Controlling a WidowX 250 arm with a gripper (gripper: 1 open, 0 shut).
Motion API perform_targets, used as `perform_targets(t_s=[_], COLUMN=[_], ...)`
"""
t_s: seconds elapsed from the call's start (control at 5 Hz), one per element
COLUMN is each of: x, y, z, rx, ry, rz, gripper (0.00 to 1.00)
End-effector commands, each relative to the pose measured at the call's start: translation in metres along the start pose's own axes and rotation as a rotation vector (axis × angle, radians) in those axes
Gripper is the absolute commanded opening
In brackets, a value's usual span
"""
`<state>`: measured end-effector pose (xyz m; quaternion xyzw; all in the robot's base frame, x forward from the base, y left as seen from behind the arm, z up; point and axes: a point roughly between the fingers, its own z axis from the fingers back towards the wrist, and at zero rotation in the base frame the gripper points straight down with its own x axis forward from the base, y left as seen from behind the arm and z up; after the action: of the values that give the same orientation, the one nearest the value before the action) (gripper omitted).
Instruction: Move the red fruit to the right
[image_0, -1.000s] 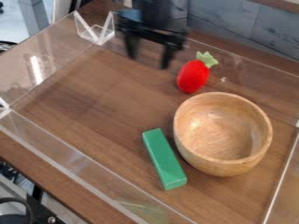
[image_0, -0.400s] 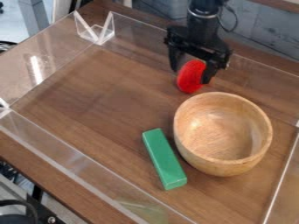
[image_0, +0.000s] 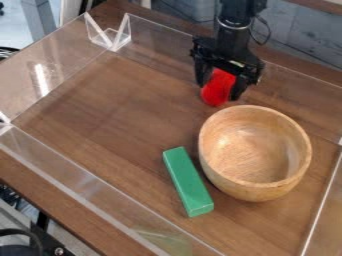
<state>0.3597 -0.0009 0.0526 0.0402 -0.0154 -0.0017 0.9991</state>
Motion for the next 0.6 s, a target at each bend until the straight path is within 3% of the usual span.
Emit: perform_targets(t_s=[0.0, 0.2, 0.4], x=[0.013, 0.013, 0.010], y=[0.003, -0.005, -0.013], z=[0.015, 0.006, 0.001], rx=[0.002, -0.001, -0.003], ry=[-0.053, -0.051, -0.047], rz=[0.006, 0.018, 0.029], gripper=[0.00, 0.00, 1.00])
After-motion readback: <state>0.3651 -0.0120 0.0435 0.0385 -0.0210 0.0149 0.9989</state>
